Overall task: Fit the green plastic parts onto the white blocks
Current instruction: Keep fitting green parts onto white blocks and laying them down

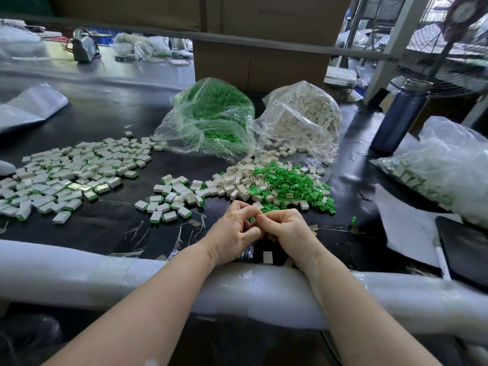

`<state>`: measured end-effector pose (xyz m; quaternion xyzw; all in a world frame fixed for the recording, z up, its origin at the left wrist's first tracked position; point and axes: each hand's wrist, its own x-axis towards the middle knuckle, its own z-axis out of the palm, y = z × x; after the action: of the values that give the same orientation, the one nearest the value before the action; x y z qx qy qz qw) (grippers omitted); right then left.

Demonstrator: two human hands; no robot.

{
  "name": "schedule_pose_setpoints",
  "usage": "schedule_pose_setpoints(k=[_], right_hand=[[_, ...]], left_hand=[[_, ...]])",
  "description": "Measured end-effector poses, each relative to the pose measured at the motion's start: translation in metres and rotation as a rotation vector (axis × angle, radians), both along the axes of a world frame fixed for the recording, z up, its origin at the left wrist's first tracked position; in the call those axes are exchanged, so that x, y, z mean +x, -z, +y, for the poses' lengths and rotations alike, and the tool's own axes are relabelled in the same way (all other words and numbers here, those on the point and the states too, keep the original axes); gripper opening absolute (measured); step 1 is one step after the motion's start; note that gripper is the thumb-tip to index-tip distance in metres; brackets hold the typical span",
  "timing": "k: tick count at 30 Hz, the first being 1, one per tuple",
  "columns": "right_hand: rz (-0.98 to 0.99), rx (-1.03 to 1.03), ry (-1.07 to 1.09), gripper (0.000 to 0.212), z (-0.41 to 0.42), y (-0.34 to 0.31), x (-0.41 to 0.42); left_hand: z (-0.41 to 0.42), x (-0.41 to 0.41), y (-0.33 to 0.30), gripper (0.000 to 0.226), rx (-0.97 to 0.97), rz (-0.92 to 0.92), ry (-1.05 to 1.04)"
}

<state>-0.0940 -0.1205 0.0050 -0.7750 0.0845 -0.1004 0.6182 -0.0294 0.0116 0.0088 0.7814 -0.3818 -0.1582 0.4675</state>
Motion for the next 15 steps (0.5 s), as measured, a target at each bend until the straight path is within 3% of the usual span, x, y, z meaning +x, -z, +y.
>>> schedule_pose_setpoints(k=[10,15], right_hand=[[-0.002,0.016,0.011,0.029,-0.0008,0.0035,0.0017],[-0.023,0.032,-0.019,0.023,0.0008,0.0019,0.0012]], left_hand=[[0.0003,0.0011,0.0015,0.031,-0.008,0.002,0.007],[0.0012,0.002,0.0022,0.017,-0.014,0.0,-0.009]])
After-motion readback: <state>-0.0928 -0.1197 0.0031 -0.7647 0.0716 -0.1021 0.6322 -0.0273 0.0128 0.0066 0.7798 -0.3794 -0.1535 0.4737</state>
